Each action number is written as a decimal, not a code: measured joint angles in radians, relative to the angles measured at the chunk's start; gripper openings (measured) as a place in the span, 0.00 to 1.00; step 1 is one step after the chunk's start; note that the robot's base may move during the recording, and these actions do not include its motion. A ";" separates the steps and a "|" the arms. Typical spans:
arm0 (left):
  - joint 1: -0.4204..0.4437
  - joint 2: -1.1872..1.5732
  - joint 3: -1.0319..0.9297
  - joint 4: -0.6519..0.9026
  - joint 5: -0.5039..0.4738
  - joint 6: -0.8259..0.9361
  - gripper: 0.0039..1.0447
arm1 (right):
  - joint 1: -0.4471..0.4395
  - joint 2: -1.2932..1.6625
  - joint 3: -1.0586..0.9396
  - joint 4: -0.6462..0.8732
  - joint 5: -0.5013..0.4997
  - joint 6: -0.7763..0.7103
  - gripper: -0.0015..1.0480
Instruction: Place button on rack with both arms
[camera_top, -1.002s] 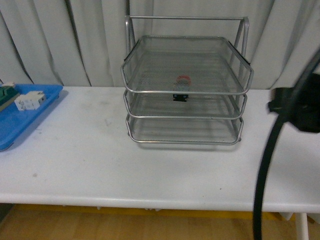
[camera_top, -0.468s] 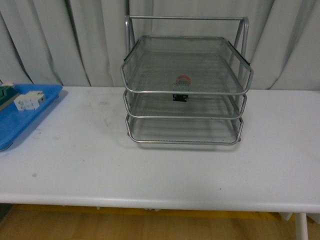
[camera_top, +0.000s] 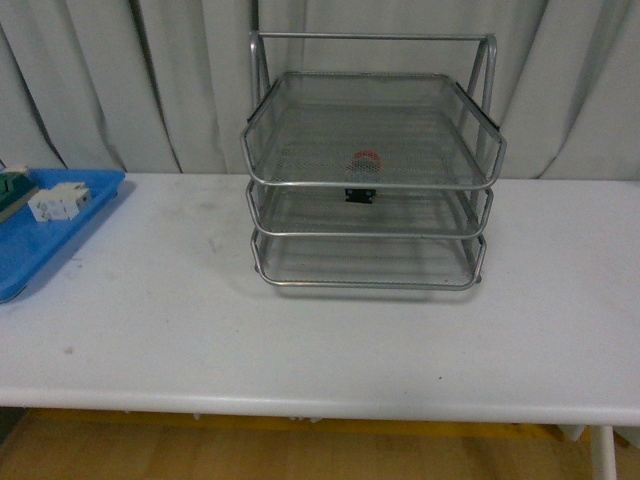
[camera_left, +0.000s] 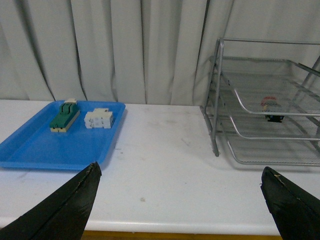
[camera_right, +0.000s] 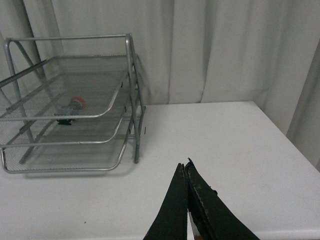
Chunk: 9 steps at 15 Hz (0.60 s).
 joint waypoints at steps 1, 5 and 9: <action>0.000 0.000 0.000 0.000 0.000 0.000 0.94 | 0.000 -0.047 0.000 -0.033 0.000 0.000 0.02; 0.000 0.000 0.000 0.000 0.000 0.000 0.94 | 0.000 -0.209 0.000 -0.187 0.000 0.000 0.02; 0.000 0.000 0.000 0.000 0.000 0.000 0.94 | 0.000 -0.333 0.000 -0.306 0.000 0.000 0.02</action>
